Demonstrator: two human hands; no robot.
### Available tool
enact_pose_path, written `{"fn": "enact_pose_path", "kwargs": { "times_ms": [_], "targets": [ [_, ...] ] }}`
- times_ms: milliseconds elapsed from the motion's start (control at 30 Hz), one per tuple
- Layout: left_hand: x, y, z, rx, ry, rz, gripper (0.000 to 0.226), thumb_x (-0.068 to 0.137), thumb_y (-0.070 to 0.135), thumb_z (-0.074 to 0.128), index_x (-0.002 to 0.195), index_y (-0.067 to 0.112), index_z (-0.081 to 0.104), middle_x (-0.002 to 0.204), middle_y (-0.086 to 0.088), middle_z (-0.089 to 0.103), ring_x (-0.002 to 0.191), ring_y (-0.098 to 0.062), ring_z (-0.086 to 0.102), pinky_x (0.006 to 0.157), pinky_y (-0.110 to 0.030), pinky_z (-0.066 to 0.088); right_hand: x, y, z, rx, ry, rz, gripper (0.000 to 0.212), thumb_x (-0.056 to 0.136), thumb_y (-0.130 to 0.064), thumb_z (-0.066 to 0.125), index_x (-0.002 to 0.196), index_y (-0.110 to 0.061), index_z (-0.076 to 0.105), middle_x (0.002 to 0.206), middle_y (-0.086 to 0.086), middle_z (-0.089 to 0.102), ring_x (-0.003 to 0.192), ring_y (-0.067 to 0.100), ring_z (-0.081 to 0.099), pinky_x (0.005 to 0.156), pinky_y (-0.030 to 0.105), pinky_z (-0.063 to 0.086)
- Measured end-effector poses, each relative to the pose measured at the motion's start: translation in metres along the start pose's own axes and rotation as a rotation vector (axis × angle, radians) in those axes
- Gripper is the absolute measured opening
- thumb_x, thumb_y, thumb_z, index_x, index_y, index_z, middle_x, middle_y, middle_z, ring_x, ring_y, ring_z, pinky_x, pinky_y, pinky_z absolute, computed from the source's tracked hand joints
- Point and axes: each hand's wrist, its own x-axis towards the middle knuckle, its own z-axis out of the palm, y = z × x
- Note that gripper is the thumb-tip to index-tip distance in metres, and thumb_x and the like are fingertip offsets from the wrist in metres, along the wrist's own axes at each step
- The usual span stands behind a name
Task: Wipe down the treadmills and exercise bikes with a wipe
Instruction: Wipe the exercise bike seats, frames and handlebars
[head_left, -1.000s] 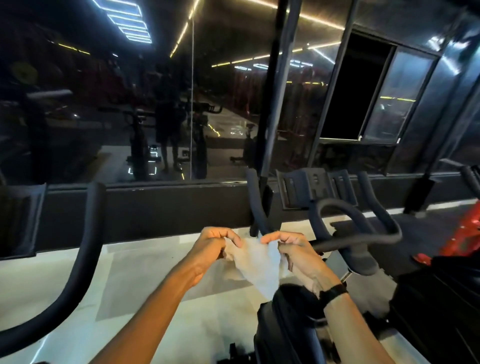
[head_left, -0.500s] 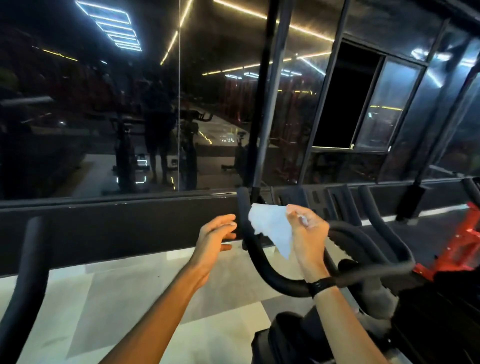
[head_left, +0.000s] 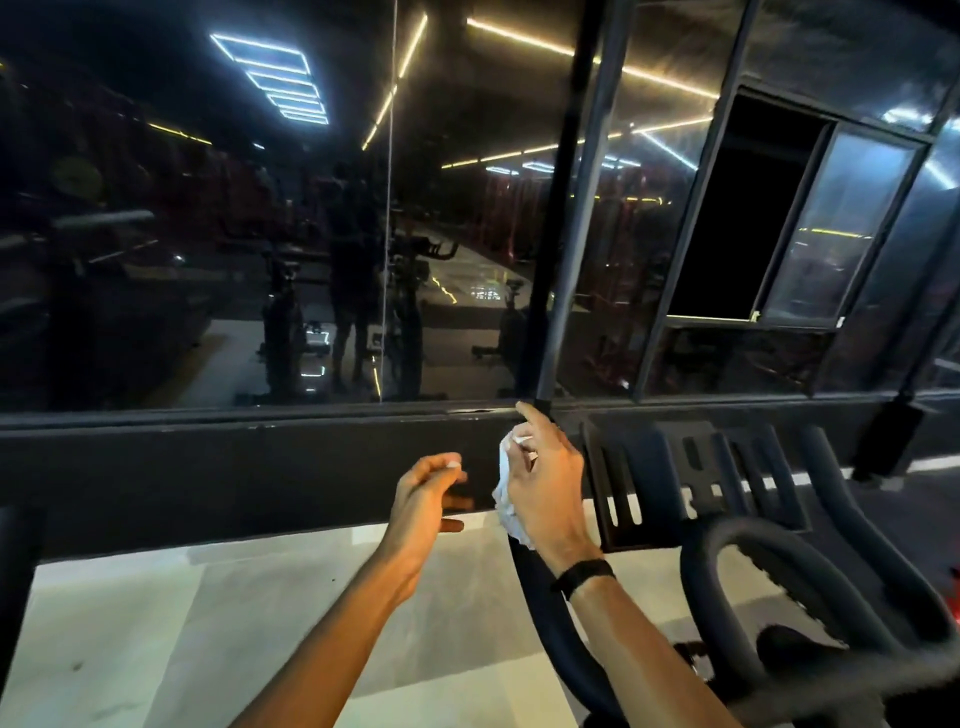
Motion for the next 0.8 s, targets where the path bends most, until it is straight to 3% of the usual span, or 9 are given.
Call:
{"fn": "enact_pose_path", "kwargs": {
  "times_ms": [67, 167, 267, 333, 433, 500, 600, 700, 800],
  "targets": [
    [0.008, -0.002, 0.001, 0.01, 0.005, -0.009, 0.022, 0.102, 0.02, 0.05, 0.119, 0.019, 0.064, 0.115, -0.007, 0.066, 0.1, -0.027, 0.068, 0.087, -0.046, 0.055, 0.004, 0.007, 0.006, -0.062, 0.022, 0.049, 0.054, 0.087, -0.011, 0.075, 0.137, -0.012, 0.054, 0.125, 0.004, 0.054, 0.115, 0.009, 0.045, 0.106, 0.033, 0.043],
    [0.018, -0.005, 0.004, -0.011, 0.007, -0.014, 0.018, 0.102, 0.016, 0.051, 0.111, 0.019, 0.067, 0.105, -0.007, 0.07, 0.089, -0.022, 0.071, 0.079, -0.042, 0.057, 0.016, 0.019, 0.017, -0.27, -0.076, 0.244, 0.081, 0.072, -0.043, 0.086, 0.138, -0.019, 0.047, 0.131, 0.0, 0.045, 0.125, 0.018, 0.037, 0.106, 0.034, 0.04],
    [0.024, -0.006, 0.005, -0.02, -0.001, -0.029, 0.017, 0.102, 0.014, 0.05, 0.105, 0.018, 0.066, 0.092, -0.002, 0.072, 0.08, -0.016, 0.069, 0.083, -0.046, 0.056, 0.03, 0.027, 0.036, -0.04, -0.185, 0.524, 0.068, 0.073, -0.039, 0.088, 0.125, -0.009, 0.056, 0.118, 0.005, 0.062, 0.107, 0.02, 0.061, 0.073, 0.018, 0.052],
    [0.026, -0.009, 0.006, -0.029, 0.008, -0.051, 0.017, 0.102, 0.013, 0.05, 0.105, 0.017, 0.066, 0.095, -0.004, 0.071, 0.081, -0.019, 0.067, 0.086, -0.049, 0.055, 0.034, 0.032, 0.04, 0.051, -0.146, 0.615, 0.056, 0.073, -0.033, 0.089, 0.116, -0.007, 0.064, 0.108, 0.007, 0.069, 0.095, 0.019, 0.068, 0.067, 0.021, 0.052],
    [0.03, -0.016, 0.009, -0.04, 0.057, -0.07, 0.016, 0.101, 0.013, 0.05, 0.102, 0.017, 0.066, 0.103, -0.01, 0.07, 0.082, -0.024, 0.067, 0.08, -0.045, 0.055, 0.027, 0.036, 0.042, 0.188, -0.109, 0.669, 0.047, 0.069, -0.032, 0.089, 0.104, -0.01, 0.066, 0.098, 0.01, 0.071, 0.085, 0.023, 0.07, 0.071, 0.037, 0.061],
    [0.032, -0.019, 0.013, -0.05, 0.084, -0.075, 0.016, 0.101, 0.013, 0.051, 0.1, 0.018, 0.066, 0.104, -0.01, 0.069, 0.084, -0.025, 0.068, 0.082, -0.046, 0.055, 0.017, 0.033, 0.043, 0.106, -0.084, 0.652, 0.051, 0.067, -0.043, 0.084, 0.103, -0.014, 0.063, 0.098, 0.01, 0.07, 0.085, 0.026, 0.07, 0.074, 0.047, 0.062],
    [0.033, -0.025, 0.019, -0.053, 0.081, -0.072, 0.015, 0.1, 0.013, 0.052, 0.099, 0.02, 0.065, 0.104, -0.008, 0.068, 0.088, -0.026, 0.068, 0.086, -0.048, 0.055, -0.006, 0.035, 0.041, -0.148, -0.113, 0.617, 0.046, 0.074, -0.052, 0.075, 0.102, -0.019, 0.059, 0.092, 0.001, 0.07, 0.079, 0.02, 0.072, 0.067, 0.044, 0.063],
    [0.035, -0.032, 0.022, -0.06, 0.082, -0.071, 0.014, 0.099, 0.013, 0.053, 0.099, 0.019, 0.065, 0.105, -0.01, 0.068, 0.088, -0.03, 0.068, 0.083, -0.047, 0.054, -0.022, 0.033, 0.029, -0.18, -0.196, 0.662, 0.052, 0.072, -0.056, 0.075, 0.105, -0.019, 0.061, 0.089, -0.005, 0.072, 0.073, 0.014, 0.072, 0.065, 0.038, 0.063],
    [0.039, -0.034, 0.022, -0.088, 0.084, -0.075, 0.013, 0.101, 0.017, 0.051, 0.102, 0.016, 0.064, 0.1, -0.011, 0.069, 0.085, -0.027, 0.068, 0.079, -0.043, 0.053, -0.02, 0.019, 0.024, -0.276, -0.195, 0.569, 0.074, 0.071, -0.064, 0.078, 0.122, -0.02, 0.047, 0.106, -0.007, 0.063, 0.102, 0.017, 0.064, 0.083, 0.035, 0.055]
  ]
}}
